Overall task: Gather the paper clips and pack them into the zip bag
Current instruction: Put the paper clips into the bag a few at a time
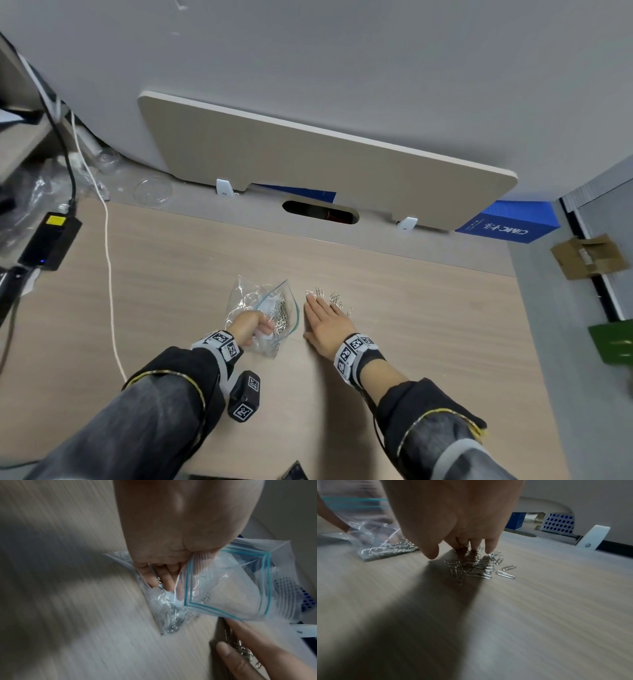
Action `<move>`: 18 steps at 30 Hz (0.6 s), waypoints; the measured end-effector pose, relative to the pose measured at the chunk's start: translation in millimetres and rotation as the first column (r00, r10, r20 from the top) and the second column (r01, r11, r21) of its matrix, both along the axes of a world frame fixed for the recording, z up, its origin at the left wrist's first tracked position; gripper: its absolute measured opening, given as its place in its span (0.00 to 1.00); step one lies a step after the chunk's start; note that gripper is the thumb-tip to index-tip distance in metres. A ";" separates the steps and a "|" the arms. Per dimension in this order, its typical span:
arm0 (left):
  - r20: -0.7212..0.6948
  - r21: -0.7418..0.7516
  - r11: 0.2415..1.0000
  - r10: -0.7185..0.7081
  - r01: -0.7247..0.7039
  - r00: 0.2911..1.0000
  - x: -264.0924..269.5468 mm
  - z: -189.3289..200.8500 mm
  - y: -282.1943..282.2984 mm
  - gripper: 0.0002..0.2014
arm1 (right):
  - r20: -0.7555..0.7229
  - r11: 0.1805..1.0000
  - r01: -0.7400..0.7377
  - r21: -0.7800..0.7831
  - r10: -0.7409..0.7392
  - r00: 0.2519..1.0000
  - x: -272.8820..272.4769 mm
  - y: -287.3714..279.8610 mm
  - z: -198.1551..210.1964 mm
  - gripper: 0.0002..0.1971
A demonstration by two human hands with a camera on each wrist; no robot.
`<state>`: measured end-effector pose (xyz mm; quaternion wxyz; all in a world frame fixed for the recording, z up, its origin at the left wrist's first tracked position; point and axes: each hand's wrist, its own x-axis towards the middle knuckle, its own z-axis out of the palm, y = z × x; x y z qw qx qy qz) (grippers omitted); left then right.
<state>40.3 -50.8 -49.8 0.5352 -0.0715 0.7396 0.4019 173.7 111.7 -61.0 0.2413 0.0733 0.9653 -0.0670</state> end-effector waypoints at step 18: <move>-0.009 -0.004 1.000 -0.021 0.021 1.000 -1.0 1.2 1.8 0.15 | 0.013 0.997 0.068 -0.032 -0.067 0.998 0.1 0.9 -0.8 0.37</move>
